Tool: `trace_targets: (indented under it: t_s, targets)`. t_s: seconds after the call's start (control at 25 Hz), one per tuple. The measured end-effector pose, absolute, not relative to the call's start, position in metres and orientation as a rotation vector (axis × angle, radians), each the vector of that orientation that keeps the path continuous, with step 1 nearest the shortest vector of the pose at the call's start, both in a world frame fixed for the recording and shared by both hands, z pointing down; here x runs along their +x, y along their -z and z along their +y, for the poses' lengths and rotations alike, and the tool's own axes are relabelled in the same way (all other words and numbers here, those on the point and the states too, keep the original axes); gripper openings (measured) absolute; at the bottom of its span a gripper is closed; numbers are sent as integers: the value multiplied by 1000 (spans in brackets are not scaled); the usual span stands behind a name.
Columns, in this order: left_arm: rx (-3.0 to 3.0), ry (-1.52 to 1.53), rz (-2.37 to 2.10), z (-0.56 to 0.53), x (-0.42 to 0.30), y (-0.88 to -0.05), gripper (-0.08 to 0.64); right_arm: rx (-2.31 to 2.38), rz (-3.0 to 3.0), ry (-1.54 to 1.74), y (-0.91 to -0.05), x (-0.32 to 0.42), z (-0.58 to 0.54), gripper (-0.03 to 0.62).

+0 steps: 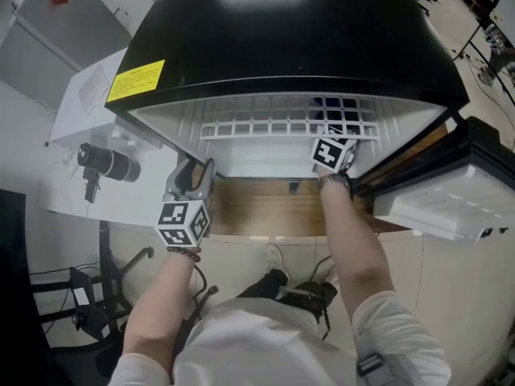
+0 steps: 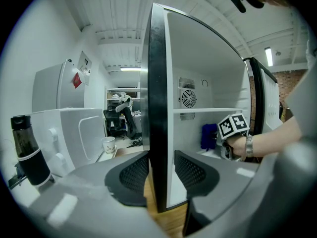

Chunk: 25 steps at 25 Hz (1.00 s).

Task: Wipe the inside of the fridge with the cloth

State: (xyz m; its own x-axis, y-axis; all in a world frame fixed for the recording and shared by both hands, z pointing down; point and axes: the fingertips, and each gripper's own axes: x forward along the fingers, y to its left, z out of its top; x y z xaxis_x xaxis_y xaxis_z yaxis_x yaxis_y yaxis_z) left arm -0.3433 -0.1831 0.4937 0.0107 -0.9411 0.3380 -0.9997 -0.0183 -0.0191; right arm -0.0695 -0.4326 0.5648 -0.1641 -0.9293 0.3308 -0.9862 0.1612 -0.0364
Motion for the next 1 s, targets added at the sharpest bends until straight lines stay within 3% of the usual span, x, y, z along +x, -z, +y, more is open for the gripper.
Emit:
trace_targets:
  t_s: [0.2,0.6,1.0]
  targets:
    - [2065,-369,-2023,-184,-343,-494,155,1779,-2332,-335,-551,-94,-414,43]
    - [2090,-365,-1994,-183,-342,-493,155,1432,-2615,-344,-526,-230,-349,43]
    - [2121,-349,-1970,-183,-340,-493,155,1198,-2598,-433,-562,-321,-326,43]
